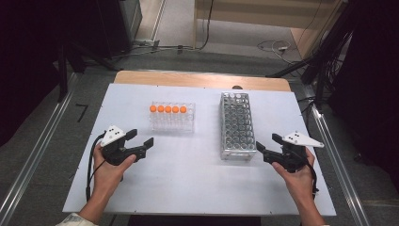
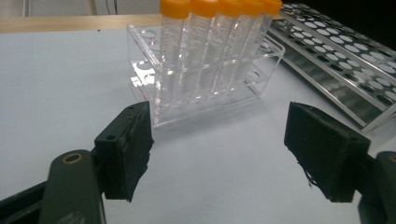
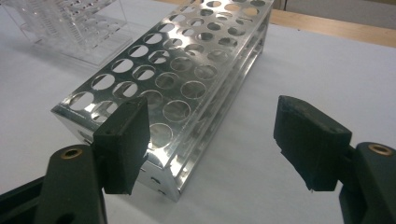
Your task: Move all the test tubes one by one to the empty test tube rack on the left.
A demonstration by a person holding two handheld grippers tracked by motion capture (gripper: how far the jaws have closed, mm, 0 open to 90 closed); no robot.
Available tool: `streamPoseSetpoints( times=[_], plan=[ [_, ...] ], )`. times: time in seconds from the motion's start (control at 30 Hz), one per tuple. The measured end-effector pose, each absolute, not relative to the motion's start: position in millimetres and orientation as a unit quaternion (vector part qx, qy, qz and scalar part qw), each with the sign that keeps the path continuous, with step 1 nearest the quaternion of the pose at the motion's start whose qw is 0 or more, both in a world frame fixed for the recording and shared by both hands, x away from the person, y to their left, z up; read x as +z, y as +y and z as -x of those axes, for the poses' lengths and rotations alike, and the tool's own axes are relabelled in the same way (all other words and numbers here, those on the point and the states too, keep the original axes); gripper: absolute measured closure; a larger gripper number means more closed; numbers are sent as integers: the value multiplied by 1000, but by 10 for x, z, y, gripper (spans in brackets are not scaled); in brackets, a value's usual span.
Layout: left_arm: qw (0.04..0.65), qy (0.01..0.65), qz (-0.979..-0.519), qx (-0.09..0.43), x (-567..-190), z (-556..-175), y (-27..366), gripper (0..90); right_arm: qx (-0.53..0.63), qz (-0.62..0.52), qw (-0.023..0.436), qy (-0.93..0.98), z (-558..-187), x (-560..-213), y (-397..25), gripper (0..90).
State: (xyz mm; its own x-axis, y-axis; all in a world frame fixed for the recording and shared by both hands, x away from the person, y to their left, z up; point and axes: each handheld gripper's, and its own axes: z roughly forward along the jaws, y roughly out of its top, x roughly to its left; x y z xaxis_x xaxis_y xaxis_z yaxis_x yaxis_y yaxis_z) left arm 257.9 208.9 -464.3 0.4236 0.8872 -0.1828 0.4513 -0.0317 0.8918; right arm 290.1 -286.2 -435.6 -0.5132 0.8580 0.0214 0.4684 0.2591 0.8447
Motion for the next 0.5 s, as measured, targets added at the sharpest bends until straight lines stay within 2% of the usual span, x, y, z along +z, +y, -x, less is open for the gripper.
streamPoseSetpoints(
  times=[0.5],
  plan=[
    [489, 491, -684, 227, -4675, -2509, 2121, 223, 415, -450, 238, 754, -2863, -4414, -2996, 234]
  ],
)
